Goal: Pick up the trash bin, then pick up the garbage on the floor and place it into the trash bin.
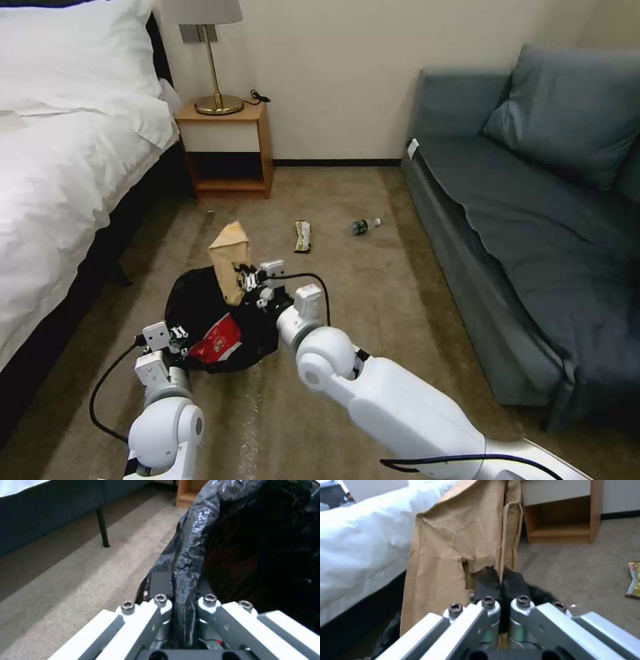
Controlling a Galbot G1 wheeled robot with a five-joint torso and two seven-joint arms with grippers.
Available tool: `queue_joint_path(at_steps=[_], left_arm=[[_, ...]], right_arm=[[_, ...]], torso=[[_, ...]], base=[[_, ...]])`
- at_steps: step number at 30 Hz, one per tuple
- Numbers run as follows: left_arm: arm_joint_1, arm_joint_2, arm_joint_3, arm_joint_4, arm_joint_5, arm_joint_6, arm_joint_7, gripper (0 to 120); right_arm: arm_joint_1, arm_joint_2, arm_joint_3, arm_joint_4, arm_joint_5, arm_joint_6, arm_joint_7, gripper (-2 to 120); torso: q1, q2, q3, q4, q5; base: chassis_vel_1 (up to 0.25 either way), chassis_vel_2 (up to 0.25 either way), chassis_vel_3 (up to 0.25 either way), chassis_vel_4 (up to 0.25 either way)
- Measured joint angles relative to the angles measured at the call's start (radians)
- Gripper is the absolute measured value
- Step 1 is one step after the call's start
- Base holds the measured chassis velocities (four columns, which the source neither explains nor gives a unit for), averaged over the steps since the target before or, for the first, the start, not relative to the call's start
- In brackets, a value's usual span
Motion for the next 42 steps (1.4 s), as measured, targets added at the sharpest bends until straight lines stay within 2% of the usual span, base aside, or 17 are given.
queue_joint_path(at_steps=[10,12,13,19,22,23,25,29,31,37,42], left_arm=[[0.003,-0.018,0.025,-0.012,0.018,0.003,-0.005,4],[0.005,-0.019,0.026,-0.013,0.022,0.003,-0.005,4],[0.007,-0.02,0.026,-0.014,0.024,0.003,-0.006,4],[0.008,-0.02,0.026,-0.017,0.027,0.003,-0.006,4],[0.008,-0.022,0.023,-0.017,0.028,0.003,-0.006,4],[0.008,-0.022,0.023,-0.017,0.028,0.003,-0.006,4],[0.007,-0.023,0.021,-0.017,0.028,0.003,-0.006,4],[0.004,-0.022,0.021,-0.017,0.027,0.003,-0.006,4],[0.003,-0.022,0.019,-0.017,0.023,0.003,-0.006,4],[0.003,-0.022,0.021,-0.021,0.009,0.005,-0.011,4],[0.002,-0.02,0.019,-0.022,0.009,0.006,-0.012,4]], right_arm=[[-0.017,0.007,-0.023,-0.028,-0.031,0.007,-0.008,2],[-0.023,0.004,-0.025,-0.031,-0.048,0.007,-0.016,12],[-0.027,0.002,-0.026,-0.031,-0.053,0.007,-0.018,20],[-0.03,0.001,-0.026,-0.03,-0.054,0.004,-0.02,35],[-0.034,0.002,-0.026,-0.029,-0.055,0.003,-0.02,52],[-0.034,0.002,-0.026,-0.029,-0.055,0.003,-0.02,52],[-0.039,0.001,-0.026,-0.027,-0.057,0.002,-0.02,64],[-0.04,0.0,-0.025,-0.027,-0.059,0.0,-0.022,72],[-0.041,0.0,-0.023,-0.029,-0.065,-0.001,-0.026,85],[-0.045,-0.01,-0.026,-0.053,-0.116,-0.003,-0.043,99],[-0.033,-0.031,-0.046,-0.055,-0.103,-0.026,-0.058,100]], torso=[[0.0,0.0,0.0,0.0,0.0001],[0.0,0.0,0.0,0.0,0.0001],[0.0,0.0,0.0,0.0,0.0001],[0.0,0.0,0.0,0.0,0.0001],[0.0,0.0,0.0,0.0,0.0001],[0.0,0.0,0.0,0.0,0.0001],[0.0,0.0,0.0,0.0,0.0],[0.0,0.0,0.0,0.0,0.0001],[0.0,0.0,0.0,0.0,0.0001],[0.0,0.0,0.0,0.0,0.0001],[0.0,0.0,0.0,0.0,0.0001]], base=[[0.0,0.0,0.0,0.0],[0.0,0.0,0.0,0.0],[0.0,0.0,0.0,0.0],[0.0,0.0,0.0,0.0],[0.0,0.0,0.0,0.0],[0.0,0.0,0.0,0.0],[0.0,0.0,0.0,0.0],[0.0,0.0,0.0,0.0],[0.0,0.0,0.0,0.0],[0.0,0.0,0.0,0.0],[0.0,0.0,0.0,0.0]])
